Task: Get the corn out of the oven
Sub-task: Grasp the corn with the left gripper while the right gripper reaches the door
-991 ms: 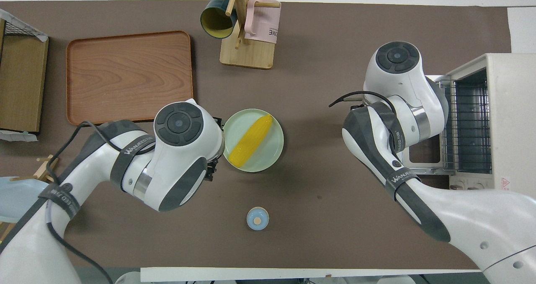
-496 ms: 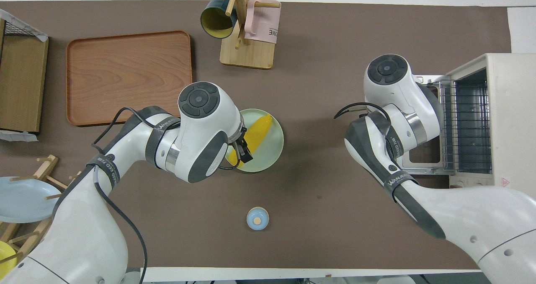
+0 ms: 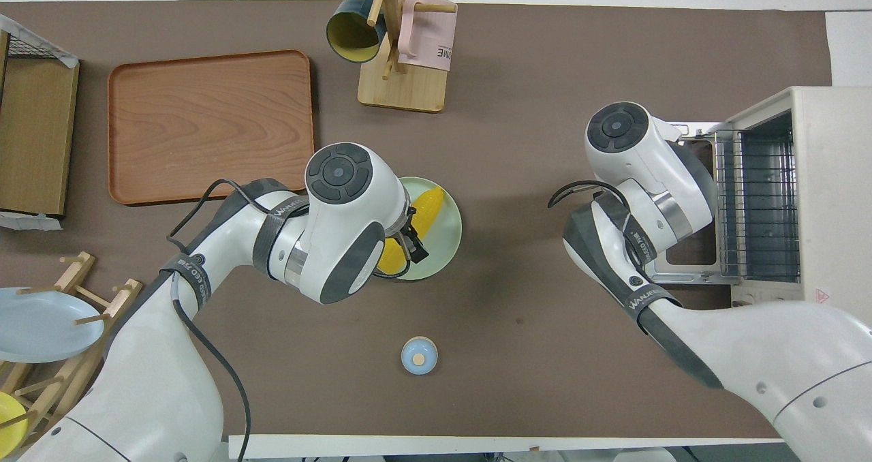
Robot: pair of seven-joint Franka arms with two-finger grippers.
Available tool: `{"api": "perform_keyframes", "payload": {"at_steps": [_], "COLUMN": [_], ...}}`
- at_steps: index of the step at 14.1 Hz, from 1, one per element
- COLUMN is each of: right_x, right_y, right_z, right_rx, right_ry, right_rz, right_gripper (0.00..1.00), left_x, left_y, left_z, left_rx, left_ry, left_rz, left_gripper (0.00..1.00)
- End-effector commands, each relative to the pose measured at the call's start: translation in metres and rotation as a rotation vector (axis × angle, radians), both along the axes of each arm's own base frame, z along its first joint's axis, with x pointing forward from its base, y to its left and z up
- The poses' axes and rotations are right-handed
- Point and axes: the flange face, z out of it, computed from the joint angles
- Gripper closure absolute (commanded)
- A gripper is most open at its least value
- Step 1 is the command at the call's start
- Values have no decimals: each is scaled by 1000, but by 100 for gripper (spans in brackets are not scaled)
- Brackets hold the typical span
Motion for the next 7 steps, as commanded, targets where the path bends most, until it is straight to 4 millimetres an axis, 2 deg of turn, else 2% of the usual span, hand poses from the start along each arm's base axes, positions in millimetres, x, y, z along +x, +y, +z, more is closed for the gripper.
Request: {"api": "perform_keyframes", "payload": {"at_steps": [1,2,4,5,6,7], "right_x": [22,30,39,39,39,38], "right_y": [-22,-23,-29,-40,-53,-66], "right_z": [27,41,66,79,95,104], "right_rx": [-41,-47,-48,-34,-20,-5], "right_ry": [48,72,97,105,101,117], "right_rz": [77,95,123,133,137,156], "right_gripper": [100,100,100,100,100,100], "left_x": [-5,-6,-7,-7,-7,-9], "left_y": [1,2,3,2,2,1], "left_z": [-19,-24,-25,-24,-23,-19], "left_rx": [-15,-11,-5,-3,1,5], "left_ry": [-23,-19,-11,-7,0,8], "left_rz": [32,24,22,26,18,7], "left_gripper": [3,5,20,58,81,92]}}
